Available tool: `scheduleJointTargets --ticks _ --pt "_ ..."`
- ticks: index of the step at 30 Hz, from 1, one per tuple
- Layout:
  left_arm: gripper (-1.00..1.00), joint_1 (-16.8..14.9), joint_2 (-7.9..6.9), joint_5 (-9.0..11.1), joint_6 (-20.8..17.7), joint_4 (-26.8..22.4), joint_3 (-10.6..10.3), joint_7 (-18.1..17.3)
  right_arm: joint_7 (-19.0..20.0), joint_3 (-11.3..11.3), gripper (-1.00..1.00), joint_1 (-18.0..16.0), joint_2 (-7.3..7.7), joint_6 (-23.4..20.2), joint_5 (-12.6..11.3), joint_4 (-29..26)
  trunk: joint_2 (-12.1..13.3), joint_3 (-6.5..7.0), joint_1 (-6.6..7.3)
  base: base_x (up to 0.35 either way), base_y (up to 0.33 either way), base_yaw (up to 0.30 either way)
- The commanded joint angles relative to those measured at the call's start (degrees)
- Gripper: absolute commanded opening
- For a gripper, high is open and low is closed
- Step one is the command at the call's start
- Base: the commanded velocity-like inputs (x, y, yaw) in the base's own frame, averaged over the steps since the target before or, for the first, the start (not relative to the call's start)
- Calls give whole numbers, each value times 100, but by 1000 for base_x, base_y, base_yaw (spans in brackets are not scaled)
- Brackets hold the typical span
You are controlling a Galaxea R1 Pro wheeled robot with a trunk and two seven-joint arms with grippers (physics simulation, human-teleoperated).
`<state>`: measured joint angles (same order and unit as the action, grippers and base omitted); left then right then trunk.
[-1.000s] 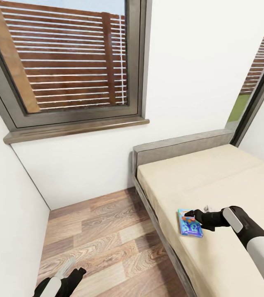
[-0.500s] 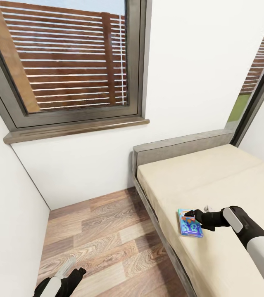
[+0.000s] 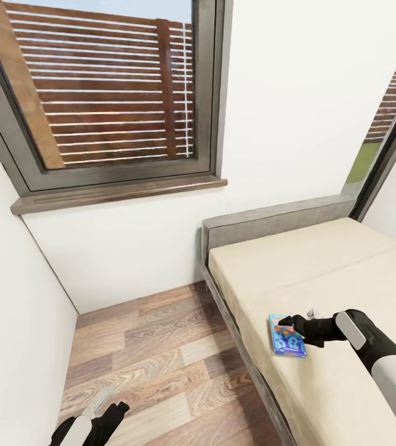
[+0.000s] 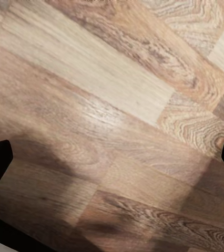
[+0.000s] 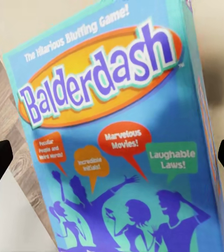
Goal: Put all the toys in the child's room - the three board games (two on the bed and one on the table), the two jigsaw puzzles on the table, and the tennis ball on the table - inside the toy box on the table in the child's room.
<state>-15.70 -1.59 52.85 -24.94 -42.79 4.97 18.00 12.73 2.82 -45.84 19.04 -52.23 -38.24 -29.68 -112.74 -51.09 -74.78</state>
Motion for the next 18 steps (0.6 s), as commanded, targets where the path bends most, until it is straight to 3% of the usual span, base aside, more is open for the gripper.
scheduleJointTargets --ticks 1,18 --pt "100 -3 1 59 -20 -10 4 45 54 30 100 5 -93 -7 -96 7 -2 -7 -20 0 0 67" --pt "100 -3 1 59 -20 -10 4 45 54 26 100 4 -92 -7 -96 7 -2 -7 -20 0 0 23"
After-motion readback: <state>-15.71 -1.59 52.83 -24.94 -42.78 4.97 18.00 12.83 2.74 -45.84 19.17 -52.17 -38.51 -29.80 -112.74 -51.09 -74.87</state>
